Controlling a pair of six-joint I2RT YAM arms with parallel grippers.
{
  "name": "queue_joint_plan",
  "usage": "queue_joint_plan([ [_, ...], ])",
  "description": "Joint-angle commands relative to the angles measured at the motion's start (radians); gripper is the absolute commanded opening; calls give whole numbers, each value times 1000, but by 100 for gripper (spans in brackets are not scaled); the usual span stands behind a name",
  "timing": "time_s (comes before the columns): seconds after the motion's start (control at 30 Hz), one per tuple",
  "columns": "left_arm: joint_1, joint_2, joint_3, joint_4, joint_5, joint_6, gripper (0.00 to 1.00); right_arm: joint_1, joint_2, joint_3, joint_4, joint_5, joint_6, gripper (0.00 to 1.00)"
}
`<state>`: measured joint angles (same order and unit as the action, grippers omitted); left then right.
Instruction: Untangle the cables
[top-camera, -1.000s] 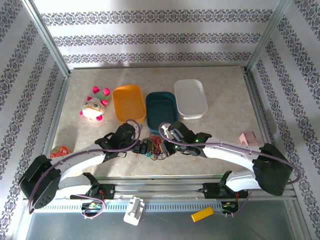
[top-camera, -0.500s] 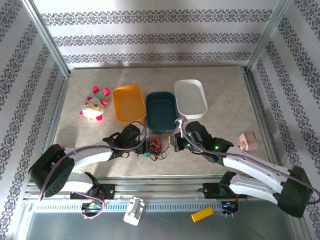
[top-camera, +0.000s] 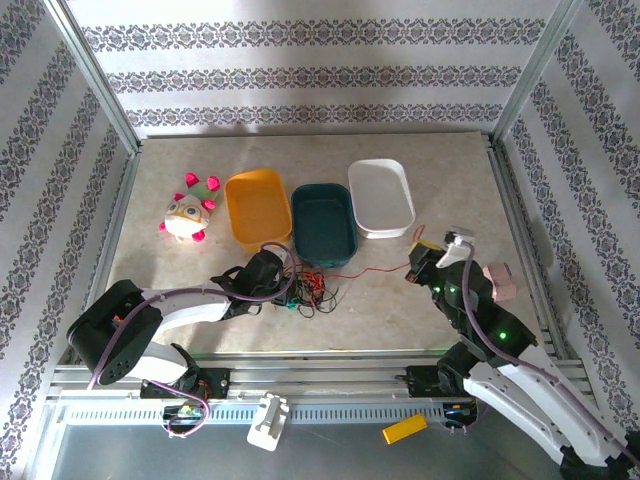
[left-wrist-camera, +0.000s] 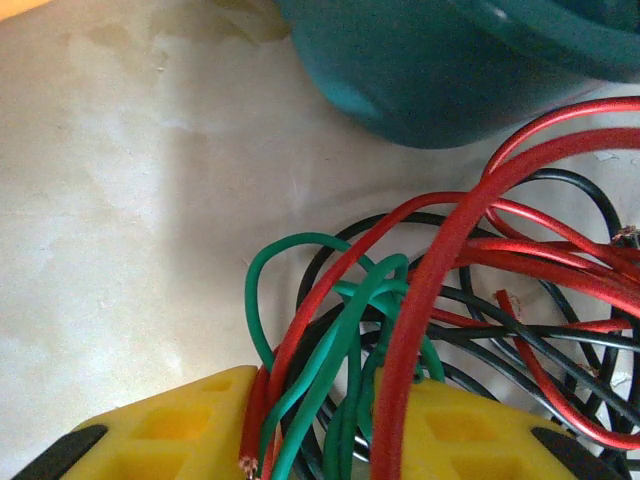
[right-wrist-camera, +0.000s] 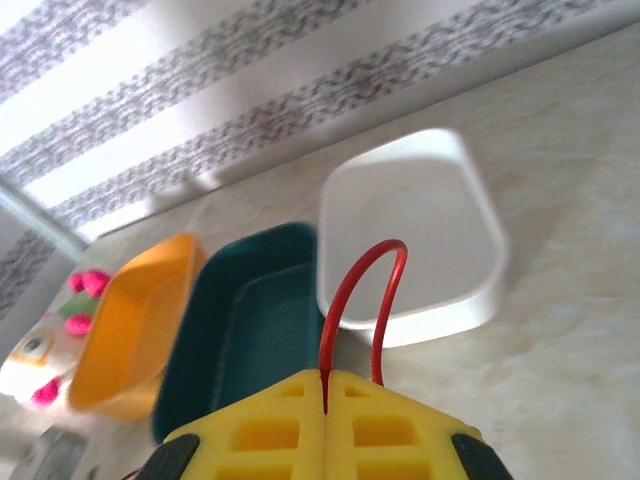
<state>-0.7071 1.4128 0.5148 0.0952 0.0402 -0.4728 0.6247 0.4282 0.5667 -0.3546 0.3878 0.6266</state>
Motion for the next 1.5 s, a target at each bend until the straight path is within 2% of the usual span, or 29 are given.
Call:
queue_joint_plan([
  [0.0, -12, 19, -29, -6, -37, 1, 34, -60, -27, 67, -81, 69, -13, 0],
  [0.13, -12, 27, -35, -8, -46, -3, 29, -126, -22, 150, -98, 110, -64, 0],
  [0.3, -12, 24, -45, -9, -74, -16, 7, -179, 21, 249, -104, 208, -138, 0],
  [0.37, -13, 19, -48, -15, -87, -19, 1, -200, 37, 282, -103, 242, -163, 0],
  [0.47, -13, 9, -56, -20, -102, -23, 0, -236, 57, 323, -103, 260, -187, 0],
  [0.7, -12, -1, -59, -11, -96, -24, 0, -374, 198, 409, -58, -22, -211, 0],
  [0.9, -12, -16, -63, 18, -95, -33, 0, -486, 364, 517, 12, -172, -228, 0],
  [1.1, -12, -21, -63, 17, -92, -36, 0, -493, 543, 657, 88, -290, -246, 0],
  [1.33, -12, -22, -61, 13, -96, -39, 0, -495, 820, 806, 132, -616, -212, 0],
  [1.47, -12, -19, -58, 10, -100, -43, 0, -492, 957, 827, 119, -686, -196, 0],
])
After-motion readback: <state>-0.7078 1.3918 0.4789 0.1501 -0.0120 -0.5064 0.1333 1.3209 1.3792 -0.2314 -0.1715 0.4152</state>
